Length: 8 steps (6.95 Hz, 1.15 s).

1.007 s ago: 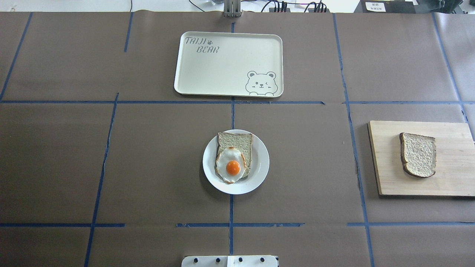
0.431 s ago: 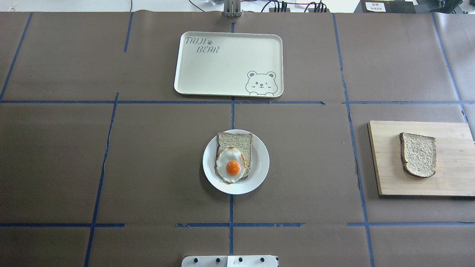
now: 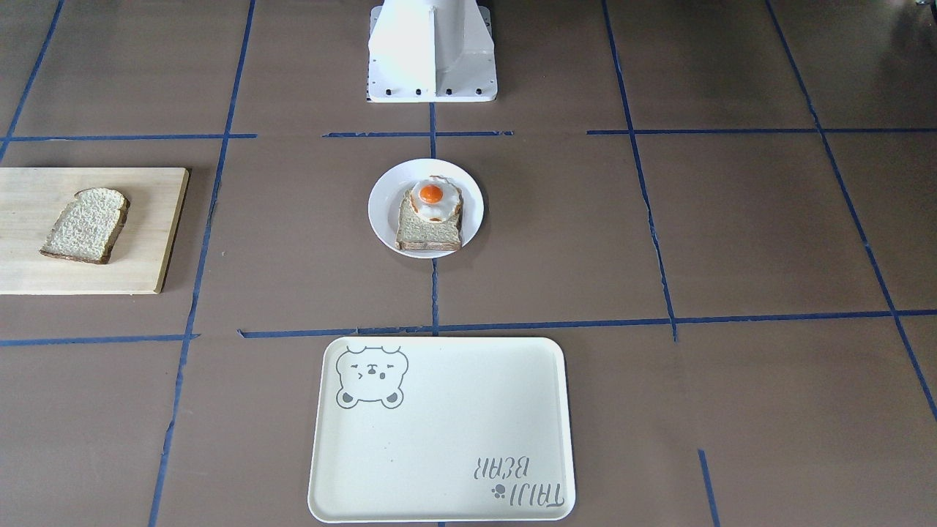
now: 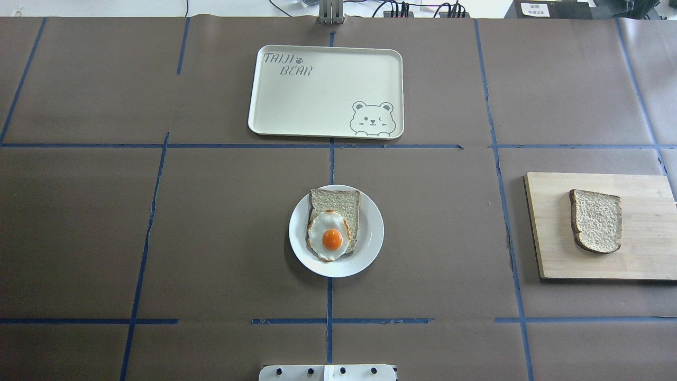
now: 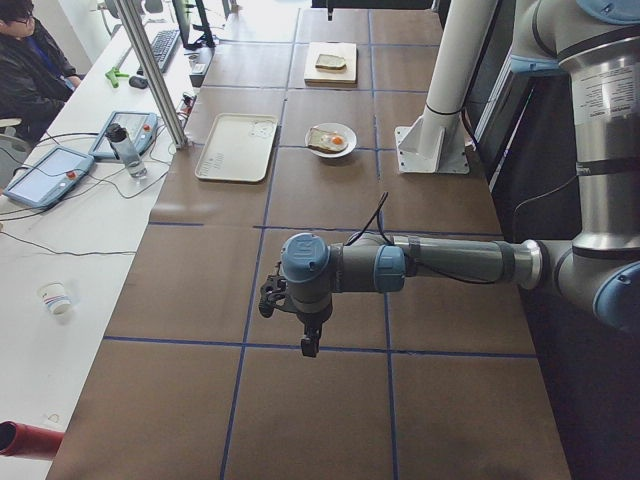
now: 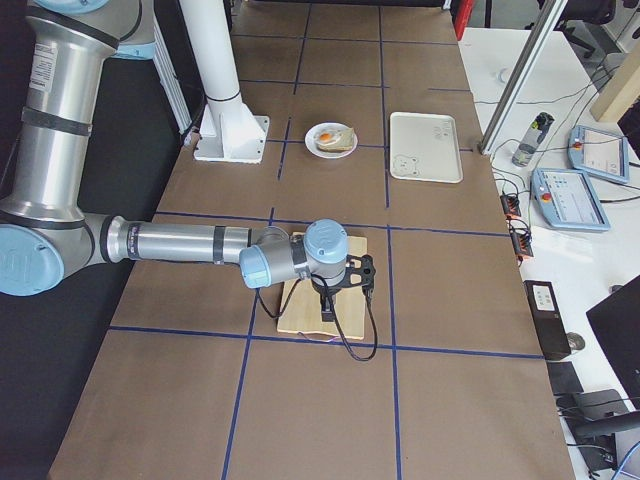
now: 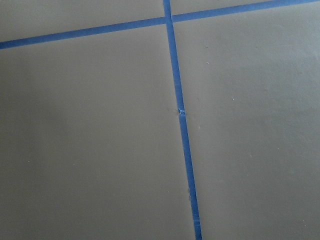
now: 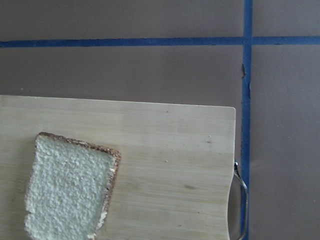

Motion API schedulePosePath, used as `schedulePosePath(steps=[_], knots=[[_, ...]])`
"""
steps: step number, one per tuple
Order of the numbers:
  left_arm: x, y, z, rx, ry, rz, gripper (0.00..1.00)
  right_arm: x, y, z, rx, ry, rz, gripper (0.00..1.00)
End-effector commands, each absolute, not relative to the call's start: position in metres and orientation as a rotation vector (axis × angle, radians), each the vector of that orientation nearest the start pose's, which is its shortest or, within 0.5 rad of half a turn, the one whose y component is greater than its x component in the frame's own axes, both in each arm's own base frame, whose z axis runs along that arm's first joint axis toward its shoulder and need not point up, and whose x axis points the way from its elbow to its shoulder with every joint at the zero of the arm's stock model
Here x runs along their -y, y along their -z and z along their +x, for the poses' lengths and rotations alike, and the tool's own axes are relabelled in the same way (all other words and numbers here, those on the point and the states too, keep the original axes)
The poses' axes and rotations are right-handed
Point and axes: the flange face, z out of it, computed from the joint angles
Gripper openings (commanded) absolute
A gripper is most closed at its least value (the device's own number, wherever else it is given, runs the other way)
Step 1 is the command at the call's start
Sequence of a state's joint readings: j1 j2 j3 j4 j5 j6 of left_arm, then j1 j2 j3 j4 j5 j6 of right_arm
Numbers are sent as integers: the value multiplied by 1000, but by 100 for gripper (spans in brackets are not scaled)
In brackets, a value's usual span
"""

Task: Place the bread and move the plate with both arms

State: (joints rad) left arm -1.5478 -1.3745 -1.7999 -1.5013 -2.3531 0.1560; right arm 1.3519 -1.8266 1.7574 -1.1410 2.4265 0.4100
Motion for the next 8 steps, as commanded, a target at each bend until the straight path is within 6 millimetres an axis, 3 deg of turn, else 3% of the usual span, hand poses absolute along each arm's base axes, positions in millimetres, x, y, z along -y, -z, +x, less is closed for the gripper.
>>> schedulePosePath(steps=[1,2,5,6,8], knots=[[407,-641,-54,-784,-156,17,100,387,-622,-100,1004,-157,85,100],[407,-640,-54,-784,-156,17,100,381,-614,-133,1014,-230,91,99],[408,-640,-54,-785,-156,19,100,371,-614,-178,981,-252,66,88],[407,-640,-54,-785,-156,17,100,368,-616,-187,970,-256,60,82],[407,-640,-54,-785,-156,17,100,365,-619,-186,964,-262,52,75]])
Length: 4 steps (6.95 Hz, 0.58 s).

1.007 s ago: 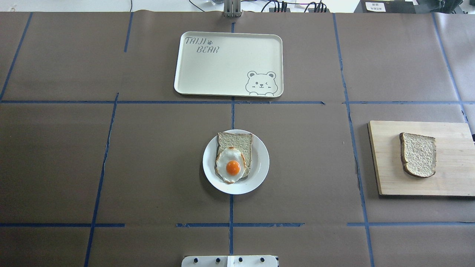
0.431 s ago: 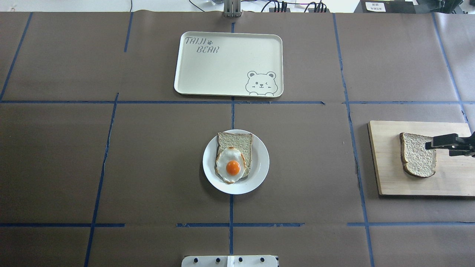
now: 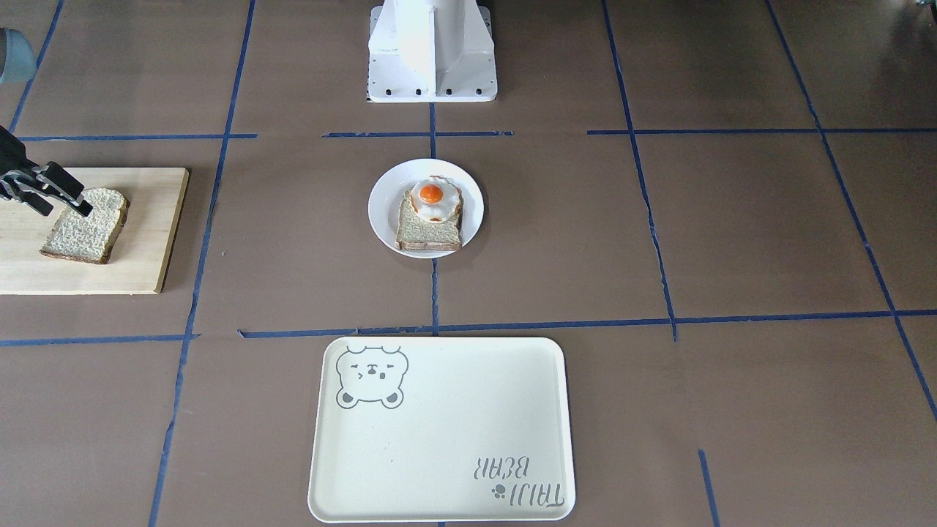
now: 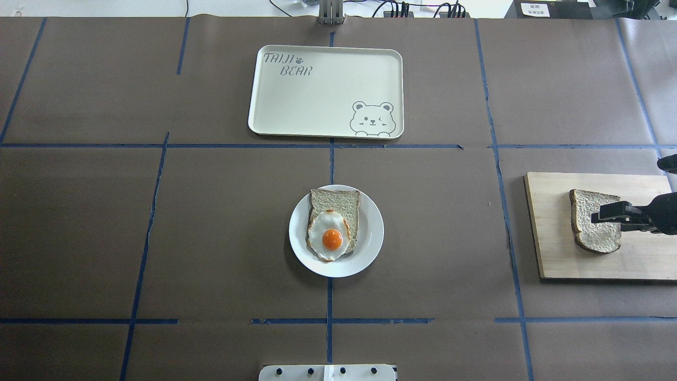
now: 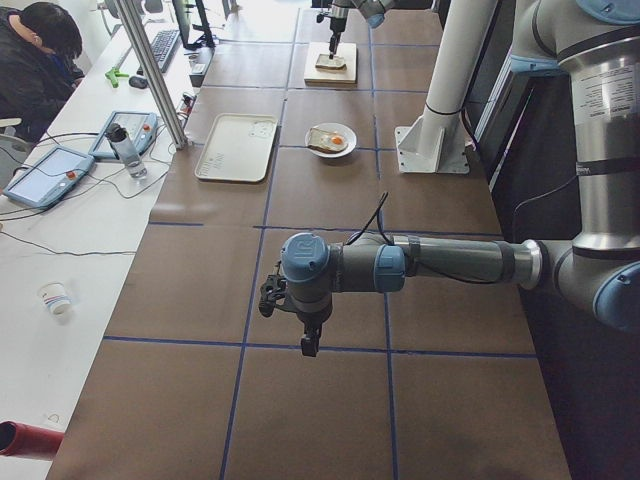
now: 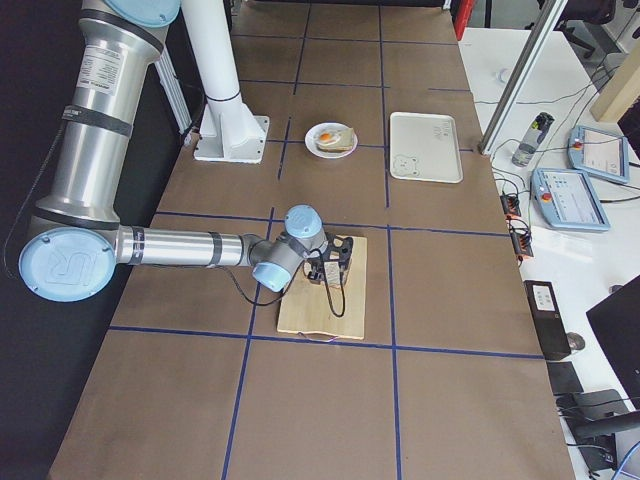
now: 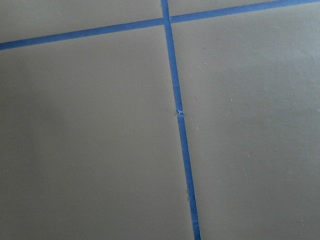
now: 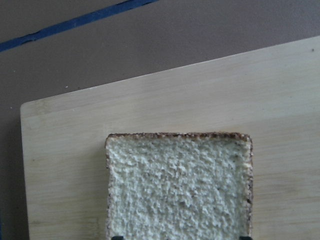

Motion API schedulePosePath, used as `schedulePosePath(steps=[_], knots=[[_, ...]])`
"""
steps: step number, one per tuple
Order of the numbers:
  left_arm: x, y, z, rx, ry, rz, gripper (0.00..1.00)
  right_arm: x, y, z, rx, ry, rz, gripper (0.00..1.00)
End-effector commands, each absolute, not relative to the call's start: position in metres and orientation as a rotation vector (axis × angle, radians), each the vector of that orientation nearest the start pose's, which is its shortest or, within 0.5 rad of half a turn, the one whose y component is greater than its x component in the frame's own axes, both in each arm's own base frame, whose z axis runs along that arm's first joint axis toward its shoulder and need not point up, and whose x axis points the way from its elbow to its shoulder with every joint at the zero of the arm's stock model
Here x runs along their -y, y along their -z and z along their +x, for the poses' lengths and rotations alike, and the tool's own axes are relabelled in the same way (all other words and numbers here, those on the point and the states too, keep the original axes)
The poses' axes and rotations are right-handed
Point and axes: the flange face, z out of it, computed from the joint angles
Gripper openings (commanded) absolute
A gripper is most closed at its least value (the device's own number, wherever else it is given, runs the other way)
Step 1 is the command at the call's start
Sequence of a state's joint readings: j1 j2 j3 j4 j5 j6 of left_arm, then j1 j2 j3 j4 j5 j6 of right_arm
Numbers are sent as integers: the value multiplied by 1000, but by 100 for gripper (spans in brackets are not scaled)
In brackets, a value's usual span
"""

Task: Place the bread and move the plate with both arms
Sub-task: 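Reach the right gripper to the bread slice on the bamboo board and grasp it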

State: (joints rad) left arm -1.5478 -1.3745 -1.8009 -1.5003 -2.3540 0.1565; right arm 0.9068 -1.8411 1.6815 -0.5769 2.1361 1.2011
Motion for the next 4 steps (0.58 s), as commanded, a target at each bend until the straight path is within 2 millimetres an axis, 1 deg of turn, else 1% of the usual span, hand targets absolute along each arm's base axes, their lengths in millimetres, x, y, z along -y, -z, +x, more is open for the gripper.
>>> schedulePosePath(steps=[1,4], knots=[[407,-640,-54,-784,-156,17,100,361,-623,-183,958,-265,46,74],[407,-641,-54,-784,-155,16,100,358,-627,-181,950,-268,42,72]])
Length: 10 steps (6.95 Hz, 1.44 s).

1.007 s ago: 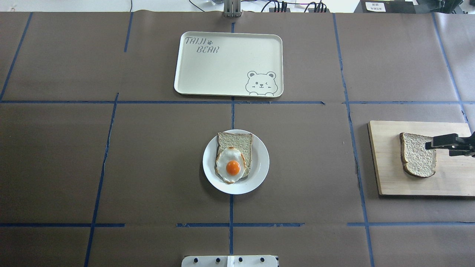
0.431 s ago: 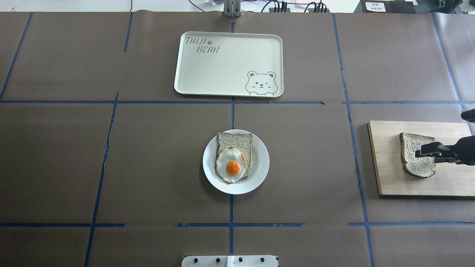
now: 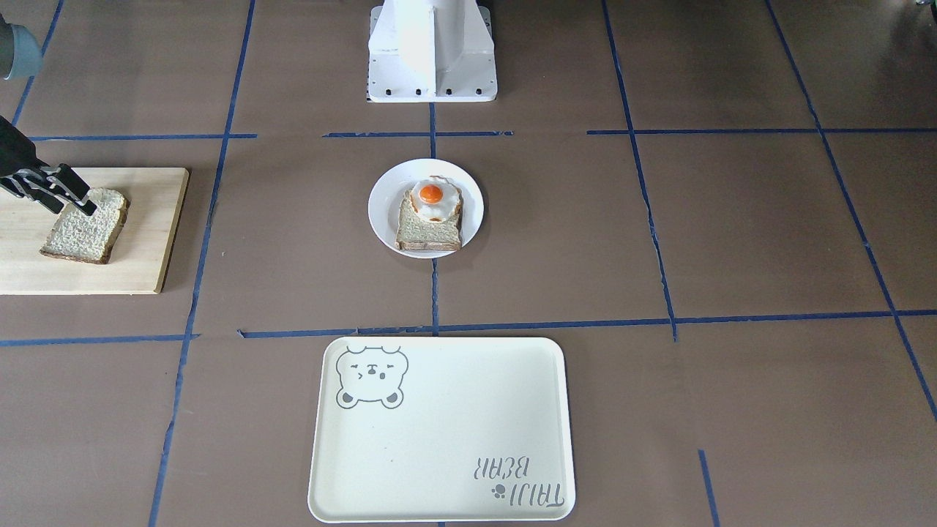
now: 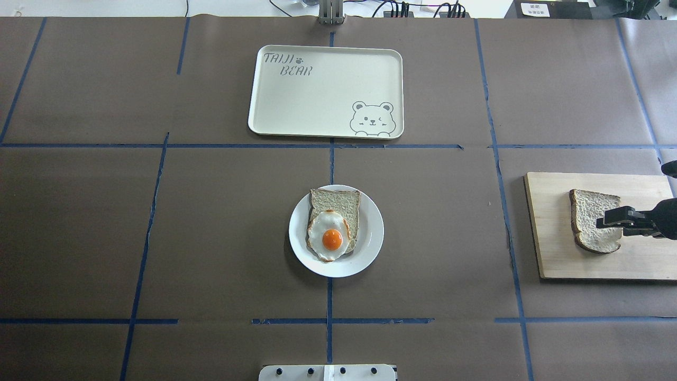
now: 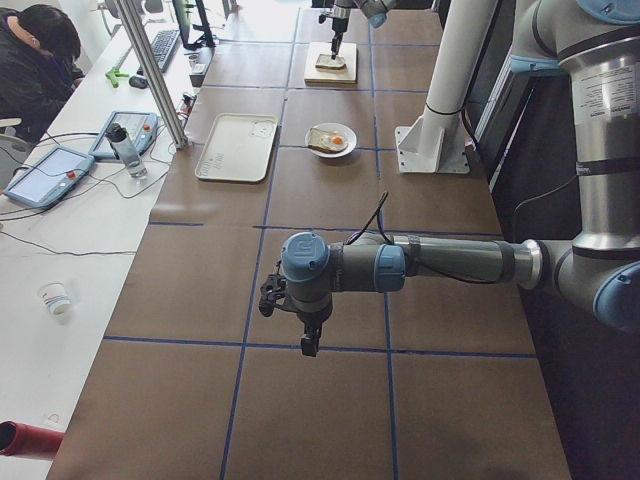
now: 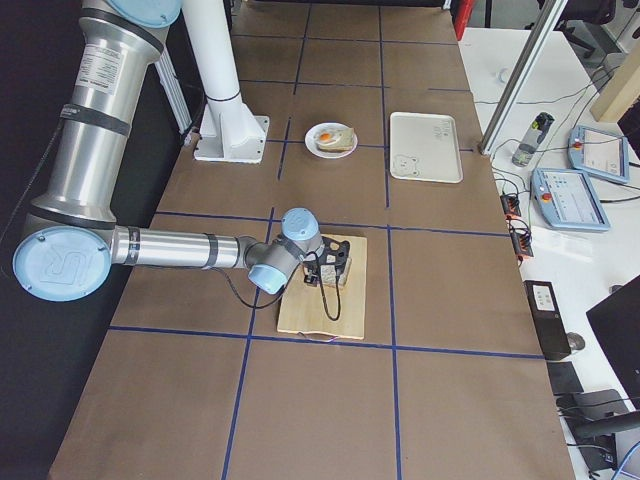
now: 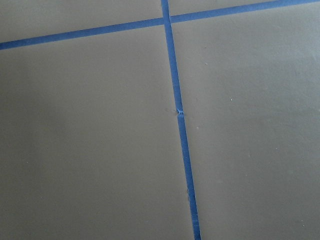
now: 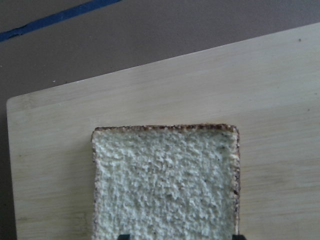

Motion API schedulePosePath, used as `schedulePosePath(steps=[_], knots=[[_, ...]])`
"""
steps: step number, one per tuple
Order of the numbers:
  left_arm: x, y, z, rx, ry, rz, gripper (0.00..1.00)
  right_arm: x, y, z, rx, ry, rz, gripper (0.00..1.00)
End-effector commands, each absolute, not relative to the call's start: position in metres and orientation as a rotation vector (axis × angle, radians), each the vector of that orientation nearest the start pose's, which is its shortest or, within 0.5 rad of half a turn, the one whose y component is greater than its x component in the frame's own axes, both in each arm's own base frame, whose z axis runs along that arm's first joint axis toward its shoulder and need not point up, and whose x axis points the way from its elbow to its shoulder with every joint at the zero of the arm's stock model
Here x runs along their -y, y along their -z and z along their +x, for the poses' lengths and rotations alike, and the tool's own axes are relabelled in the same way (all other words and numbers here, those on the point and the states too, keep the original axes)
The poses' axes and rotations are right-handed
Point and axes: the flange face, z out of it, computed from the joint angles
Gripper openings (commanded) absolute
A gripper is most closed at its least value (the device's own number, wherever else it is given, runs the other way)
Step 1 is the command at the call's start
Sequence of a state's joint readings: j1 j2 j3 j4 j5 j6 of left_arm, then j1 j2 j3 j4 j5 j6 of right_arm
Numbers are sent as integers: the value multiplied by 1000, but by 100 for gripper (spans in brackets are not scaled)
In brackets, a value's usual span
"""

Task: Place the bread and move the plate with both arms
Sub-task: 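Reach the right gripper to the bread slice on the bamboo board and grasp it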

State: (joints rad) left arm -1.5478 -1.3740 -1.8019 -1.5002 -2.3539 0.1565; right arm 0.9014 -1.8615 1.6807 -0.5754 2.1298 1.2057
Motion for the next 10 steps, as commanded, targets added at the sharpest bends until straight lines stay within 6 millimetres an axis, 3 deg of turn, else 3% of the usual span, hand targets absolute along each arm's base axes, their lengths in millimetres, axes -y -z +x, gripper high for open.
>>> schedulePosePath(steps=[1,6,7,8,10], knots=[[407,-640,-54,-785,-156,17,100,357,-628,-181,947,-268,39,70],[407,-641,-54,-784,-155,16,100,355,-633,-187,941,-260,26,62],[407,-641,-54,-784,-155,16,100,356,-632,-187,942,-261,27,55],[407,-641,-54,-784,-155,16,100,355,-633,-187,942,-266,22,31],[407,-641,-54,-784,-155,16,100,356,-632,-187,945,-290,9,9]])
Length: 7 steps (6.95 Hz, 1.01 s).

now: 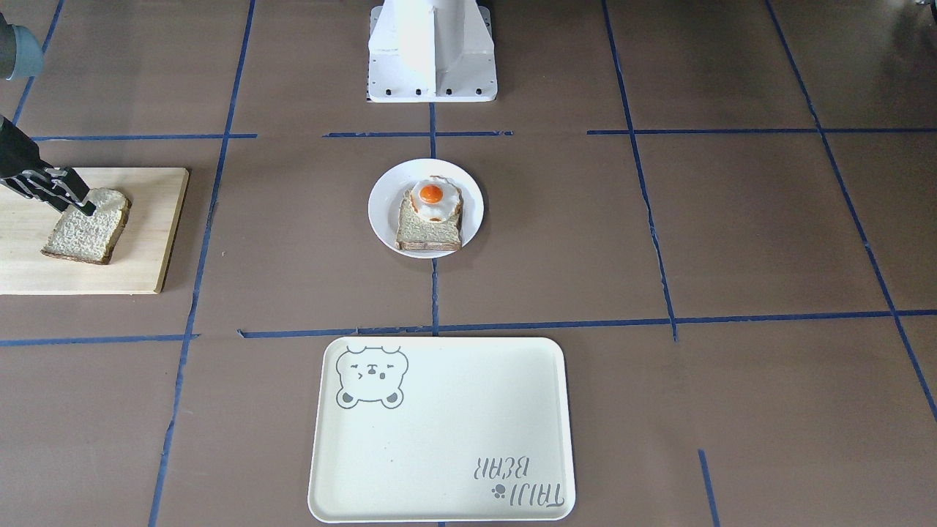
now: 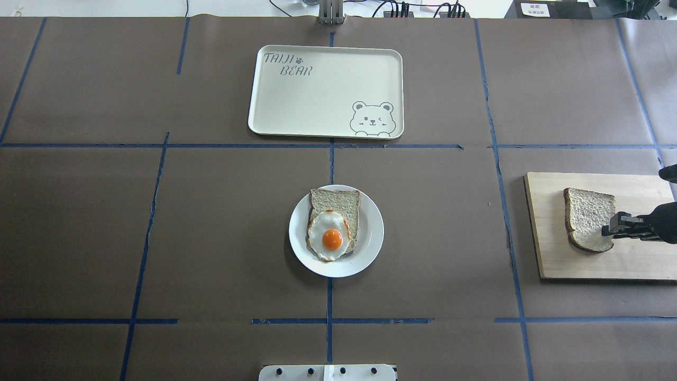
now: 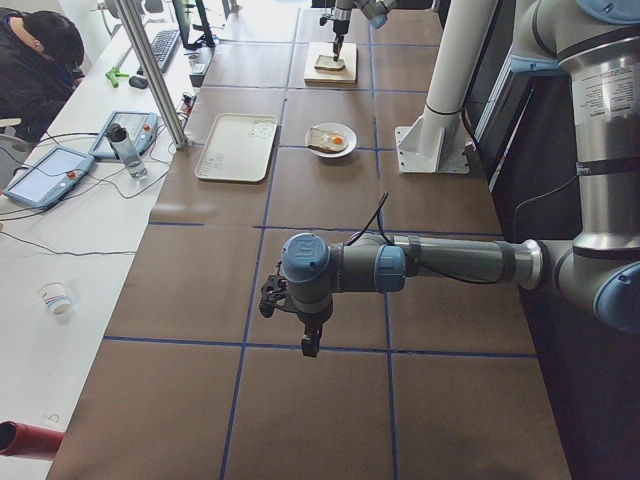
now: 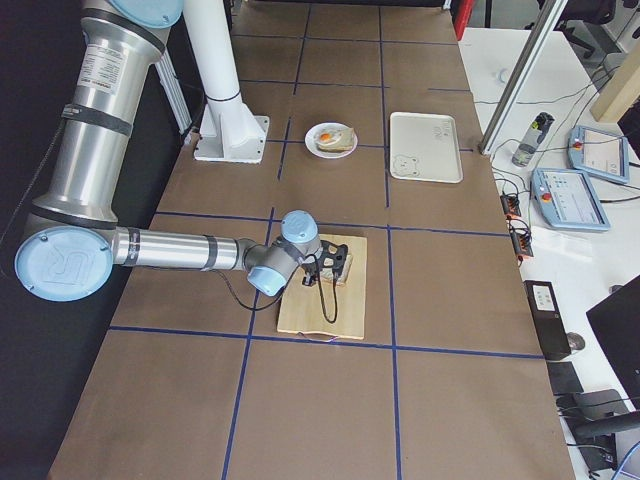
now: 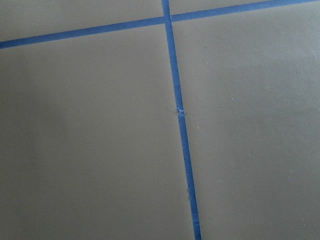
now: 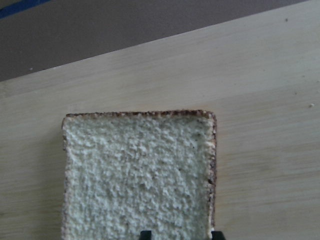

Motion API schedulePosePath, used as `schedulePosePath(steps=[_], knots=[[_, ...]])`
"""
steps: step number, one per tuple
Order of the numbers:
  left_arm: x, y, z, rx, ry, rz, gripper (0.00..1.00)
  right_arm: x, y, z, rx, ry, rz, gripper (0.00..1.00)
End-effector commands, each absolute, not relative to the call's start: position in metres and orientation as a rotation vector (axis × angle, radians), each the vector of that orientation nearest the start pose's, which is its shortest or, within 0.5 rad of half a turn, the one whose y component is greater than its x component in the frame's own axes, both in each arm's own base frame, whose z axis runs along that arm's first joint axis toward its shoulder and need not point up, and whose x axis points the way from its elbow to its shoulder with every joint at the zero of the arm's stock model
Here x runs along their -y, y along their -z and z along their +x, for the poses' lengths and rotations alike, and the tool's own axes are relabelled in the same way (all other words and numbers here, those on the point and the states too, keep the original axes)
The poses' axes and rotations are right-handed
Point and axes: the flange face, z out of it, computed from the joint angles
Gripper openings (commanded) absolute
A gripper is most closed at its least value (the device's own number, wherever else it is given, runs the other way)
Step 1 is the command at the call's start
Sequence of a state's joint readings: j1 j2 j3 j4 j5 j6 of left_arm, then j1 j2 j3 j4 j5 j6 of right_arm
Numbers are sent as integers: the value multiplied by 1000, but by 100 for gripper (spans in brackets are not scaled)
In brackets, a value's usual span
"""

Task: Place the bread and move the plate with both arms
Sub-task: 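Reach the right gripper to the bread slice on the bamboo board and grasp it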

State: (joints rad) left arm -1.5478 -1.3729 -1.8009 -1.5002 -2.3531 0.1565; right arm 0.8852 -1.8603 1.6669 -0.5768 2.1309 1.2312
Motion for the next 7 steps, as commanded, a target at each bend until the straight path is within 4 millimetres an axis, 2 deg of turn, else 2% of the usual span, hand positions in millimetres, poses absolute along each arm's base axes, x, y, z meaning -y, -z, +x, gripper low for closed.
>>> schedulePosePath(steps=[1,4,6,7], knots=[[407,-641,-54,-784,-155,16,100,355,-632,-187,946,-288,6,5],[407,-641,-54,-784,-155,16,100,356,-622,-189,967,-275,7,0],[407,-640,-54,-785,-157,18,100,358,-592,-191,1029,-240,8,0],[407,-638,-54,-783,-158,22,100,359,-564,-192,1070,-216,33,0]])
